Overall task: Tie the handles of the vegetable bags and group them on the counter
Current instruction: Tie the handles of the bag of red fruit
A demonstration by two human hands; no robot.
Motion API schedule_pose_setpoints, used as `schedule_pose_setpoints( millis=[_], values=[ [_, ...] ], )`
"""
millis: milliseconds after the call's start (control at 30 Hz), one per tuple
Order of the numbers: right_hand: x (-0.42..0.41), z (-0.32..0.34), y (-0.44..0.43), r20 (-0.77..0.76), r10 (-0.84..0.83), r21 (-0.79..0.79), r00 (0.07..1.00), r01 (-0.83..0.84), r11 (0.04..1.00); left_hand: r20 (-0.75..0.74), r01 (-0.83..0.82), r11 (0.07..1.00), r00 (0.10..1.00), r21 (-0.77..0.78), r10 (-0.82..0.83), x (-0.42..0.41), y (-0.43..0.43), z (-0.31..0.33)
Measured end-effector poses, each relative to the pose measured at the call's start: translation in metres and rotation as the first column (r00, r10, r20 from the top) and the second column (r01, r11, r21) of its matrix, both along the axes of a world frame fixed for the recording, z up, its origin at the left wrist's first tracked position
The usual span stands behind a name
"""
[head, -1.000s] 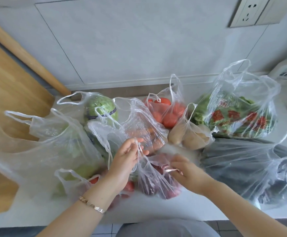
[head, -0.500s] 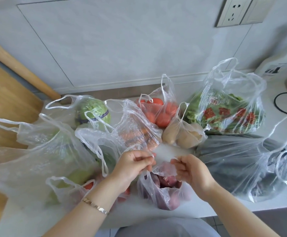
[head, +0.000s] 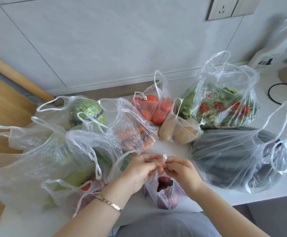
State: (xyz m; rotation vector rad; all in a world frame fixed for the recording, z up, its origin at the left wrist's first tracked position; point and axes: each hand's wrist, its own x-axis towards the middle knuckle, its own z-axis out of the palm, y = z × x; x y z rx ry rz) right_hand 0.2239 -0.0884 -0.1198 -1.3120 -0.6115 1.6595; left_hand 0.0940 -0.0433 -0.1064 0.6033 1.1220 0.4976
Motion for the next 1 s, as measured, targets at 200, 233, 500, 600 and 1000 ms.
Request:
schedule_pose_setpoints(
  millis=[200,233,500,600,1000],
  values=[
    [0.001,-0.008,-0.004,0.222,-0.064,0.024,0.973,0.06,0.998,-0.209,-0.017,0.99,0.977,0.142,0.047,0.009,-0.005,-0.002],
    [0.0,-0.011,-0.004,0.214,-0.117,-0.002,0.97,0.12,0.993,-0.272,0.011,0.979,0.961,0.204,0.046,0.008,-0.005,-0.005],
    [0.0,-0.023,0.01,0.624,-0.071,-0.027,0.779,0.112,0.993,-0.573,0.539,0.744,0.777,0.394,-0.259,0.002,-0.017,-0.02],
    [0.002,-0.019,0.007,0.744,0.047,0.039,0.666,-0.114,0.993,-0.498,0.44,0.779,0.846,0.447,-0.192,0.0,-0.014,-0.023],
    [0.008,-0.016,-0.004,0.324,0.039,0.161,0.945,-0.096,0.982,-0.341,0.192,0.942,0.936,0.275,-0.092,-0.004,-0.006,-0.033]
  ],
)
